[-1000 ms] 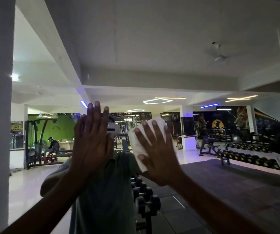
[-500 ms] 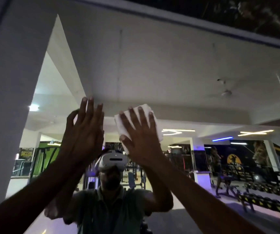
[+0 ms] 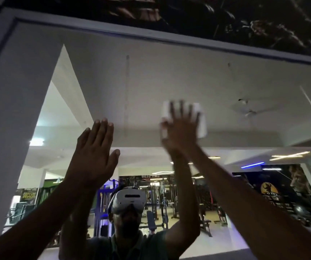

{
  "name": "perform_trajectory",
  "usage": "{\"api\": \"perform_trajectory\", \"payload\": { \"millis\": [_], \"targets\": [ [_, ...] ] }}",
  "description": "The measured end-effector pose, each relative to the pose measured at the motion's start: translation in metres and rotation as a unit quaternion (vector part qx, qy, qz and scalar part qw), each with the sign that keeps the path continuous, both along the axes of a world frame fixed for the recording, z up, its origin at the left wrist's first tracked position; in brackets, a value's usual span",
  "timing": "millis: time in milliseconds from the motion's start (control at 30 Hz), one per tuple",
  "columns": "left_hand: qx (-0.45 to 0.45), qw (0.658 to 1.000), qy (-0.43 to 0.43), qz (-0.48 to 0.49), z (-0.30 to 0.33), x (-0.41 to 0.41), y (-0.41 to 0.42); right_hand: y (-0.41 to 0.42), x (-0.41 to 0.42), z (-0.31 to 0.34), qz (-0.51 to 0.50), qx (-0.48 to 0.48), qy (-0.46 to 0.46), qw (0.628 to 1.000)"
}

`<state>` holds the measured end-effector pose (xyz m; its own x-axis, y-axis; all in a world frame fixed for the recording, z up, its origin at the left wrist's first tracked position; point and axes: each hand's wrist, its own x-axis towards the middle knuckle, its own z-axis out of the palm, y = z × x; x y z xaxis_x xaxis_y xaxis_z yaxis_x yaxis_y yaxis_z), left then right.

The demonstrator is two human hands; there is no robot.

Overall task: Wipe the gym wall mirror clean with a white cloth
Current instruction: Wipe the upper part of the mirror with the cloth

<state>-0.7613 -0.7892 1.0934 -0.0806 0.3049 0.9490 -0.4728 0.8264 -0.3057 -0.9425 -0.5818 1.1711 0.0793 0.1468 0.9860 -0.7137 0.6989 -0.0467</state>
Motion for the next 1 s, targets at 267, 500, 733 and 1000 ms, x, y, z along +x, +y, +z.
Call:
{"api": "perform_trajectory", "payload": {
  "millis": [267,500,733,1000],
  "targets": [
    [0.012,1.000,-0.007,0.018,0.003,0.008,0.006,0.034,-0.028,0.006,-0.069,0.165,0.107,0.978],
    [-0.013,0.999,-0.018,0.045,0.006,-0.022,0.045,0.114,-0.097,0.010,0.055,-0.196,-0.188,0.961],
    [-0.023,1.000,0.013,-0.010,0.018,-0.064,0.064,0.017,-0.008,-0.046,-0.020,0.173,0.085,0.981],
    [-0.049,0.998,0.040,0.009,0.014,-0.070,0.060,0.169,-0.146,-0.028,-0.024,-0.070,-0.134,0.988]
  ]
}}
